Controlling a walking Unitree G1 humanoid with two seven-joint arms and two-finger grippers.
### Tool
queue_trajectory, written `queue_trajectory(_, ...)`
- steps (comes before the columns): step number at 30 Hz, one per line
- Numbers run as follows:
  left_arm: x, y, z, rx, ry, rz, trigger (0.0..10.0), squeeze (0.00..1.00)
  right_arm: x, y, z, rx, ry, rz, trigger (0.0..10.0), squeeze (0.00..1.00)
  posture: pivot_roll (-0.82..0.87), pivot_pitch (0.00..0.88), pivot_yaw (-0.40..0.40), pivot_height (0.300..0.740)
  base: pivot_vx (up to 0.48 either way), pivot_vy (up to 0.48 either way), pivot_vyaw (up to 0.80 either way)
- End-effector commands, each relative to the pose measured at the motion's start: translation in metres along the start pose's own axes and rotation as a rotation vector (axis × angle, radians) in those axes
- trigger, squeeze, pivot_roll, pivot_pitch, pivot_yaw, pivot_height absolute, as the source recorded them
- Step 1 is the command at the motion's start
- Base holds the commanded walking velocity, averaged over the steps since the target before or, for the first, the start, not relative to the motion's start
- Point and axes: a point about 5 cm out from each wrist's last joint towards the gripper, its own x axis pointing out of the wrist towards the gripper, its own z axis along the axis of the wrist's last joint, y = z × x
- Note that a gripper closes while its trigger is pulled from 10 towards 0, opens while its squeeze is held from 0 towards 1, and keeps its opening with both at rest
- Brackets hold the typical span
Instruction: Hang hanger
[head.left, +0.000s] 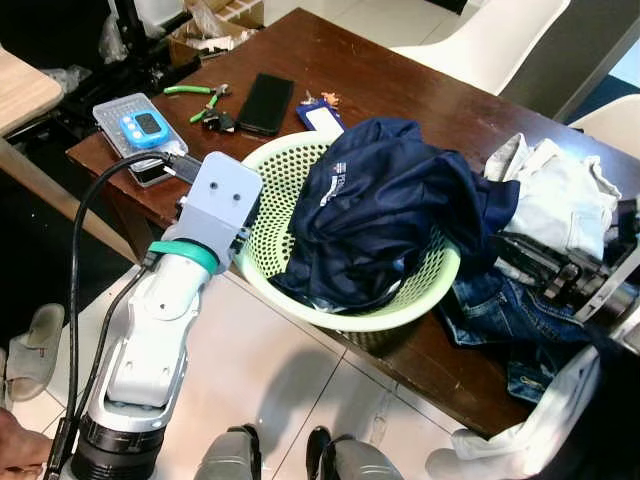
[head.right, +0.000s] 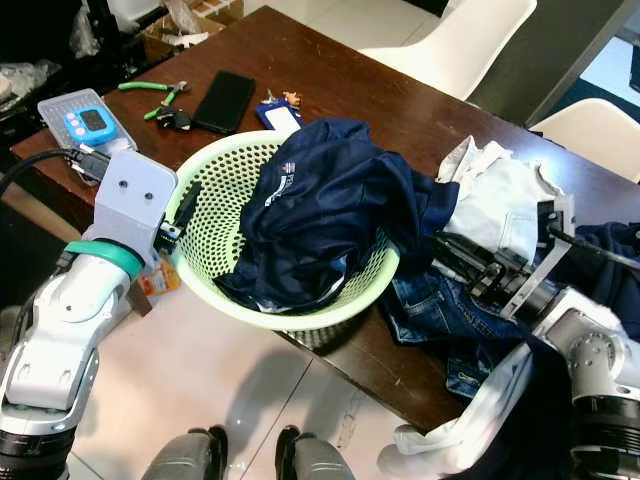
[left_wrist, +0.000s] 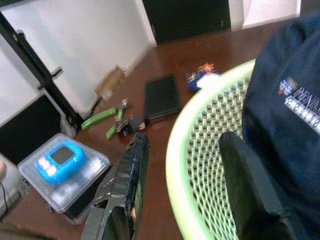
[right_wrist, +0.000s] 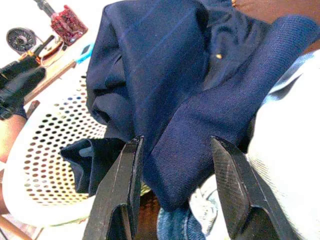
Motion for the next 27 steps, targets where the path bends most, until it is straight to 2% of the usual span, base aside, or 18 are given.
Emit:
queue_trajectory(1, -0.003, -0.006, 0.007, -0.019, -0.044, -0.032, 10.0, 0.00, -0.004, -0.002, -0.008, 0.014, 0.023, -0.018, 10.0, 0.00, 0.08, 0.117, -0.045, 0.740, 0.000, 0.000, 0.00)
queue_trajectory(4, -0.003, -0.008, 0.009, -0.020, -0.062, -0.045, 10.0, 0.00, -0.006, -0.004, -0.001, -0.035, 0.038, -0.026, 10.0, 0.00, 0.07, 0.110, -0.045, 0.740, 0.000, 0.000, 0.00)
queue_trajectory(5, -0.002, -0.009, 0.009, -0.019, -0.062, -0.049, 10.0, 0.00, -0.008, -0.006, 0.011, -0.067, 0.012, -0.035, 10.0, 0.00, 0.07, 0.108, -0.045, 0.740, 0.000, 0.000, 0.00)
queue_trajectory(7, -0.002, -0.009, 0.009, -0.019, -0.062, -0.049, 10.0, 0.00, -0.008, -0.006, 0.011, -0.067, 0.012, -0.035, 10.0, 0.00, 0.07, 0.108, -0.045, 0.740, 0.000, 0.000, 0.00)
queue_trajectory(8, -0.001, -0.010, 0.009, -0.018, -0.063, -0.052, 10.0, 0.00, -0.008, -0.008, 0.024, -0.112, -0.026, -0.048, 10.0, 0.00, 0.07, 0.104, -0.041, 0.740, 0.000, 0.000, 0.00)
queue_trajectory(11, -0.001, -0.010, 0.009, -0.018, -0.063, -0.052, 10.0, 0.00, -0.008, -0.008, 0.024, -0.112, -0.026, -0.048, 10.0, 0.00, 0.07, 0.104, -0.041, 0.740, 0.000, 0.000, 0.00)
queue_trajectory(12, -0.001, -0.011, 0.009, -0.018, -0.065, -0.055, 10.0, 0.00, -0.008, -0.008, 0.039, -0.167, -0.065, -0.062, 10.0, 0.00, 0.07, 0.101, -0.039, 0.740, 0.000, 0.000, 0.00)
queue_trajectory(14, -0.001, -0.011, 0.009, -0.018, -0.065, -0.055, 10.0, 0.00, -0.008, -0.008, 0.039, -0.167, -0.065, -0.062, 10.0, 0.00, 0.07, 0.101, -0.039, 0.740, 0.000, 0.000, 0.00)
queue_trajectory(15, 0.000, -0.011, 0.009, -0.017, -0.066, -0.058, 10.0, 0.00, -0.007, -0.006, 0.051, -0.258, -0.059, -0.082, 10.0, 0.00, 0.07, 0.092, -0.030, 0.740, 0.000, 0.000, 0.00)
queue_trajectory(16, 0.000, -0.011, 0.009, -0.017, -0.066, -0.058, 10.0, 0.00, -0.007, -0.006, 0.051, -0.258, -0.059, -0.082, 10.0, 0.00, 0.07, 0.092, -0.030, 0.740, 0.000, 0.000, 0.00)
queue_trajectory(18, 0.001, -0.010, 0.009, -0.013, -0.067, -0.062, 10.0, 0.00, -0.010, -0.003, 0.054, -0.372, 0.046, -0.089, 10.0, 0.00, 0.07, 0.091, -0.032, 0.740, 0.000, 0.000, 0.00)
queue_trajectory(19, 0.001, -0.010, 0.009, -0.013, -0.067, -0.062, 10.0, 0.00, -0.010, -0.003, 0.054, -0.372, 0.046, -0.089, 10.0, 0.00, 0.07, 0.091, -0.032, 0.740, 0.000, 0.000, 0.00)
queue_trajectory(20, 0.001, -0.010, 0.009, -0.012, -0.068, -0.063, 10.0, 0.00, -0.013, -0.003, 0.048, -0.390, 0.117, -0.079, 10.0, 0.00, 0.07, 0.092, -0.033, 0.740, 0.000, 0.000, 0.00)
queue_trajectory(21, 0.001, -0.010, 0.009, -0.012, -0.068, -0.063, 10.0, 0.00, -0.013, -0.003, 0.048, -0.390, 0.117, -0.079, 10.0, 0.00, 0.07, 0.092, -0.033, 0.740, 0.000, 0.000, 0.00)
queue_trajectory(23, 0.000, -0.011, 0.009, -0.015, -0.069, -0.064, 10.0, 0.00, -0.020, -0.001, 0.033, -0.385, 0.254, -0.032, 10.0, 0.00, 0.07, 0.094, -0.034, 0.740, 0.000, 0.000, 0.00)
queue_trajectory(25, 0.000, -0.011, 0.009, -0.015, -0.069, -0.064, 10.0, 0.00, -0.020, -0.001, 0.033, -0.385, 0.254, -0.032, 10.0, 0.00, 0.07, 0.094, -0.034, 0.740, 0.000, 0.000, 0.00)
queue_trajectory(27, 0.000, -0.011, 0.009, -0.016, -0.069, -0.065, 10.0, 0.00, -0.024, -0.001, 0.026, -0.388, 0.335, -0.003, 10.0, 0.00, 0.06, 0.098, -0.033, 0.740, 0.000, 0.000, 0.00)
